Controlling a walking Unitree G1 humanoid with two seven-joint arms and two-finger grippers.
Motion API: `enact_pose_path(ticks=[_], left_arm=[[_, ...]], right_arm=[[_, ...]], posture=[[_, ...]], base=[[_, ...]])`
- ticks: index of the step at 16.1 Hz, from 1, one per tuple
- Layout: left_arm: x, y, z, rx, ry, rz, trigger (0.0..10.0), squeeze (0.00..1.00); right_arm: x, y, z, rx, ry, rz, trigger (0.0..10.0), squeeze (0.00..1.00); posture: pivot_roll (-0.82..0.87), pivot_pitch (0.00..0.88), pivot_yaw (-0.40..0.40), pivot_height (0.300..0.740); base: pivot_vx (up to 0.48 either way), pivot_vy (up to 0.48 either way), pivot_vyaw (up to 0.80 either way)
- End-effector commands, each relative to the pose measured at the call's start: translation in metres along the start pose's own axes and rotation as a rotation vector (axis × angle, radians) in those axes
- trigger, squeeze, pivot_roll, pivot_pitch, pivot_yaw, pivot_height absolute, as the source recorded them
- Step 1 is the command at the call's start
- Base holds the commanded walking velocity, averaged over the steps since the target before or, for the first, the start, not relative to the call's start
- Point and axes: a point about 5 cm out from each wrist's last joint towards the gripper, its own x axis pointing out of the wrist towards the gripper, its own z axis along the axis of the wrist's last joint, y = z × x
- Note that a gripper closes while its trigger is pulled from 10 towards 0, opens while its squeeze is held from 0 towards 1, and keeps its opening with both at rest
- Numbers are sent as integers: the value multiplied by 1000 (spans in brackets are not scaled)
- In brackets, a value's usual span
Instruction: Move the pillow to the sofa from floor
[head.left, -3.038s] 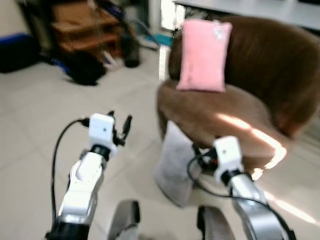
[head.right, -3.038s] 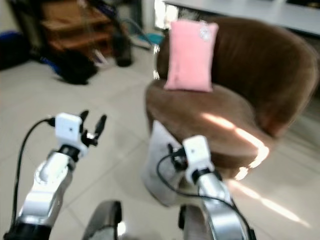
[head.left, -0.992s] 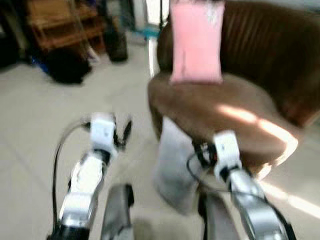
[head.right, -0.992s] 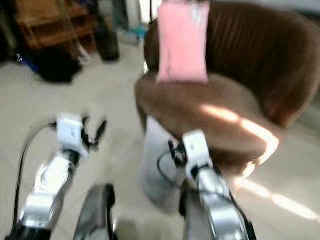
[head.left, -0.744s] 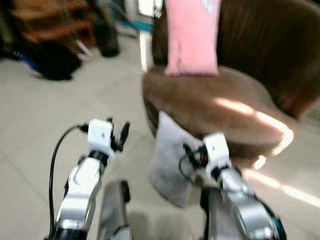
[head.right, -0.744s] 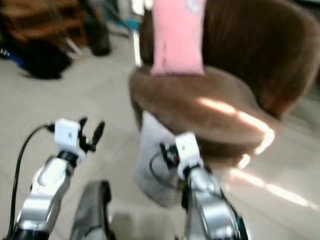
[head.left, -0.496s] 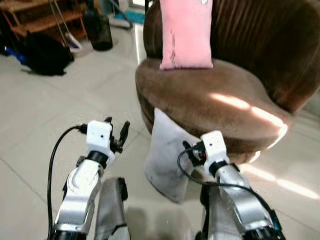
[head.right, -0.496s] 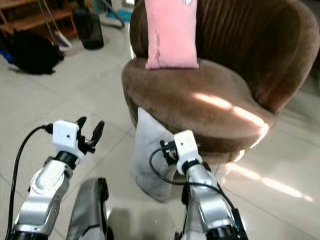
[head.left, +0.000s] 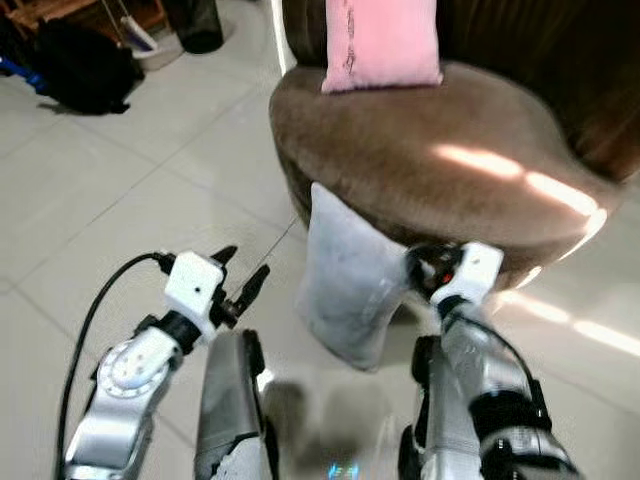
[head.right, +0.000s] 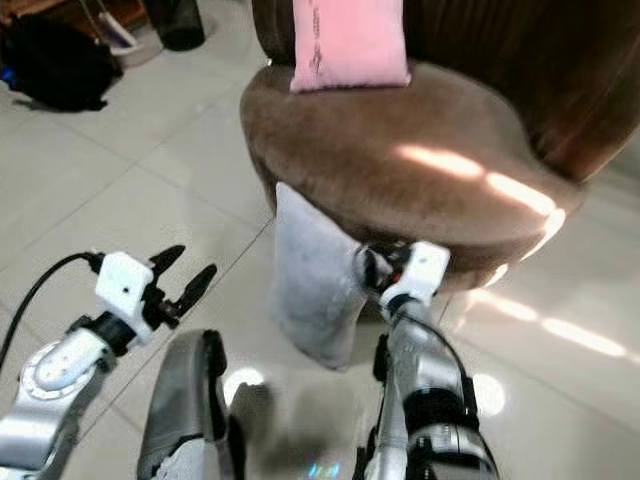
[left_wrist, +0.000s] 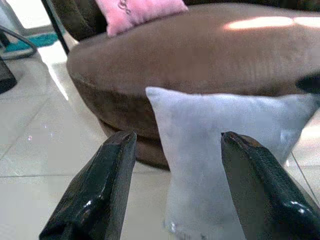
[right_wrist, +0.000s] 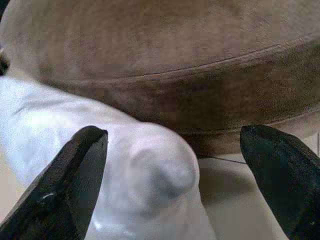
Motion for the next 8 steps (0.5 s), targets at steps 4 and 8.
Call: enact_pose_path(ticks=[4,8], left_arm=[[-5,5,16,27,-14,-73,10000,0],[-10,-1,15,6,-4,-102,10000,0]], right_arm=[[12,-17,17,338,-96,-171,10000,1000],[8,-4,-8,390,24,-81,10000,1000]], posture=[[146,291,106,495],[137,301,113,495]], base=[[0,0,0],[0,0,0]])
